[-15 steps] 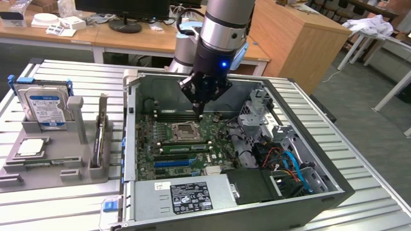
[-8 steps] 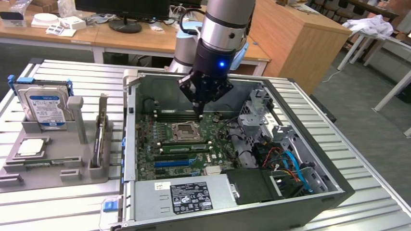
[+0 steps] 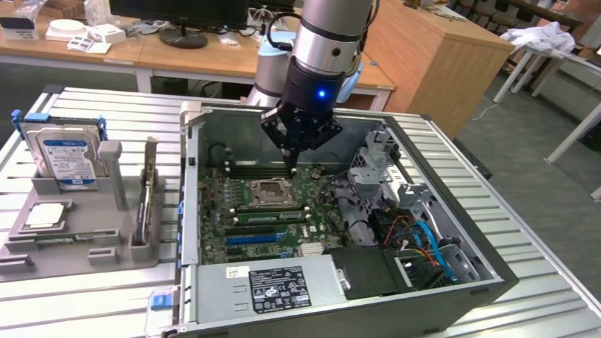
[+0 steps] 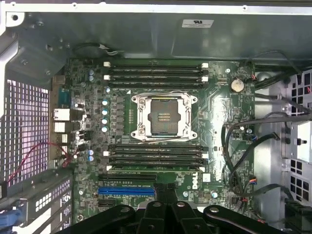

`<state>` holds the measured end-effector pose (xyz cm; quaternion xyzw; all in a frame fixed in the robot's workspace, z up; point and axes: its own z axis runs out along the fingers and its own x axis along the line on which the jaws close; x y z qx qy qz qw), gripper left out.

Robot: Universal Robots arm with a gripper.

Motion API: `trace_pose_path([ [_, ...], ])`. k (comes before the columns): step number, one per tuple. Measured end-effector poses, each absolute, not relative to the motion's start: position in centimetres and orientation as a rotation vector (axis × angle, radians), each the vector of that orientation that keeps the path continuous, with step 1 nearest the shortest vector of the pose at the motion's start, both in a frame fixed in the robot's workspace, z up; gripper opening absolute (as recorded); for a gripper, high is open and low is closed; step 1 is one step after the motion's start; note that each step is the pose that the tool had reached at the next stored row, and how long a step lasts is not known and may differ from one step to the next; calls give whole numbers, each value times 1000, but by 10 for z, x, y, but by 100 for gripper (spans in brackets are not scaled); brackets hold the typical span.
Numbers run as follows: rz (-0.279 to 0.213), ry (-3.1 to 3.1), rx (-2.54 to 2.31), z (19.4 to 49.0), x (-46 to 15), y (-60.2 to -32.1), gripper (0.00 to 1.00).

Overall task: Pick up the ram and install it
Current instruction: 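Press down the ram until it locks into place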

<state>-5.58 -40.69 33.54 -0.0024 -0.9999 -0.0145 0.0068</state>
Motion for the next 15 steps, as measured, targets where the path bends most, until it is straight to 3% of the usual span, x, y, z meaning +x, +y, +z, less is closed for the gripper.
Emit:
trace_pose_path([
  [15,-47,-3127,26,335,-56,-407,11],
])
